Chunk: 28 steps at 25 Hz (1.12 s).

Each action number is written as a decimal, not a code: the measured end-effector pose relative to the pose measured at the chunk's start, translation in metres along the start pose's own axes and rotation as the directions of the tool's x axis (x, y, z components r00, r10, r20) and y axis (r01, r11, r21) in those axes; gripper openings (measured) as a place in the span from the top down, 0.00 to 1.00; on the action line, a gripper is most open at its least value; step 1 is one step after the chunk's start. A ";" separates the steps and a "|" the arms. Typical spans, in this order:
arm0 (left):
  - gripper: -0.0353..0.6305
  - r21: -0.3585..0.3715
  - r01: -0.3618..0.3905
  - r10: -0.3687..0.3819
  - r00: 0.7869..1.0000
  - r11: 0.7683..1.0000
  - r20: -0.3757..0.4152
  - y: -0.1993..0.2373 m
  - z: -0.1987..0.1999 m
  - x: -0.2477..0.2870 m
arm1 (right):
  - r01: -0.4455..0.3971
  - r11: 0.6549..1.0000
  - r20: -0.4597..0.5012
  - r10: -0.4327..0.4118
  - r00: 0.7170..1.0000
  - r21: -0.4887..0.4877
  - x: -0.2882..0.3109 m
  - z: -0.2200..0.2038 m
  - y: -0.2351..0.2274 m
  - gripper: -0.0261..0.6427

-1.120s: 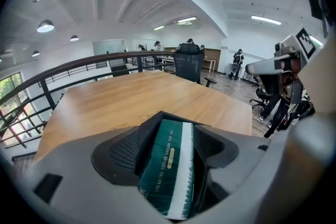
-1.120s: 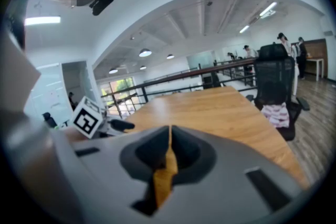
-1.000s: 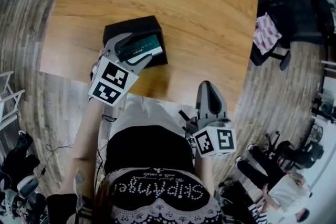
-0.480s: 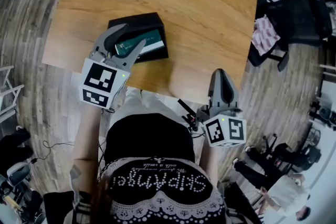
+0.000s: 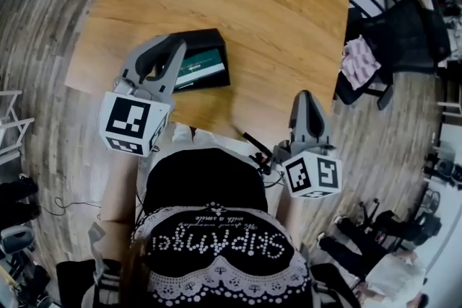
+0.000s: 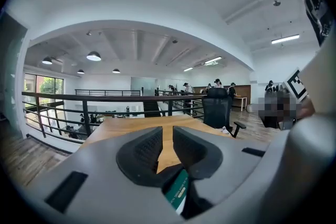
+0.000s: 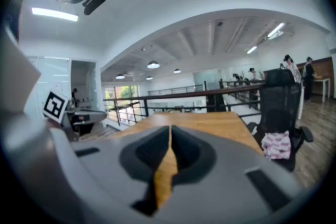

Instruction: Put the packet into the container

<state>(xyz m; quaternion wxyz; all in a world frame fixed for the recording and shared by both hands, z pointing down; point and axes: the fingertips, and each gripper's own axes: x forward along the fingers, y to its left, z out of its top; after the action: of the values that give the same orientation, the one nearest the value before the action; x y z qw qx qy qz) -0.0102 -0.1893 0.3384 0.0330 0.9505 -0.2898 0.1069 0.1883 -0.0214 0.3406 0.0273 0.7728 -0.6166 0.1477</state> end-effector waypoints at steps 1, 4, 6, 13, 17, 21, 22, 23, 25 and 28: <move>0.82 -0.004 -0.011 0.011 1.000 1.000 0.013 0.001 0.004 -0.003 | -0.001 1.000 0.010 0.001 1.000 -0.006 0.000 0.004 0.001 0.91; 0.86 -0.003 -0.043 0.043 0.998 0.999 0.044 0.000 0.015 -0.014 | -0.007 1.000 0.038 0.008 0.999 -0.025 -0.001 0.014 0.004 0.91; 0.87 -0.004 -0.056 0.056 0.997 0.998 0.058 -0.002 0.020 -0.021 | -0.018 0.999 0.051 0.020 0.999 -0.028 -0.002 0.018 0.008 0.91; 0.90 -0.053 -0.144 0.149 0.981 0.988 0.126 0.006 0.039 -0.052 | -0.059 0.998 0.091 0.062 0.994 -0.031 -0.001 0.033 0.019 0.91; 0.90 -0.084 -0.189 0.200 0.969 0.978 0.148 0.012 0.045 -0.071 | -0.071 0.997 0.109 0.074 0.991 -0.035 -0.004 0.042 0.022 0.91; 0.90 -0.110 -0.215 0.230 0.962 0.970 0.148 0.014 0.041 -0.082 | -0.075 0.997 0.111 0.079 0.991 -0.034 -0.007 0.044 0.025 0.91; 0.90 -0.112 -0.218 0.233 0.962 0.969 0.144 0.013 0.039 -0.084 | -0.077 0.996 0.111 0.080 0.991 -0.034 -0.008 0.044 0.025 0.91; 0.90 -0.113 -0.221 0.235 0.962 0.969 0.139 0.013 0.036 -0.085 | -0.079 0.996 0.110 0.082 0.990 -0.034 -0.009 0.044 0.026 0.91; 0.90 -0.119 -0.221 0.236 0.963 0.968 0.130 0.011 0.032 -0.089 | -0.081 0.996 0.109 0.084 0.990 -0.036 -0.012 0.044 0.028 0.91; 0.90 -0.133 -0.215 0.231 0.965 0.968 0.124 0.009 0.028 -0.096 | -0.079 0.996 0.107 0.082 0.991 -0.037 -0.016 0.042 0.028 0.91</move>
<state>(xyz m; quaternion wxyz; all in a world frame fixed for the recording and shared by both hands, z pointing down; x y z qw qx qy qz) -0.0875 -0.1481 0.2903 0.0570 0.9133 -0.4024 0.0263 0.1661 -0.0224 0.2920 0.0005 0.7537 -0.6501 0.0966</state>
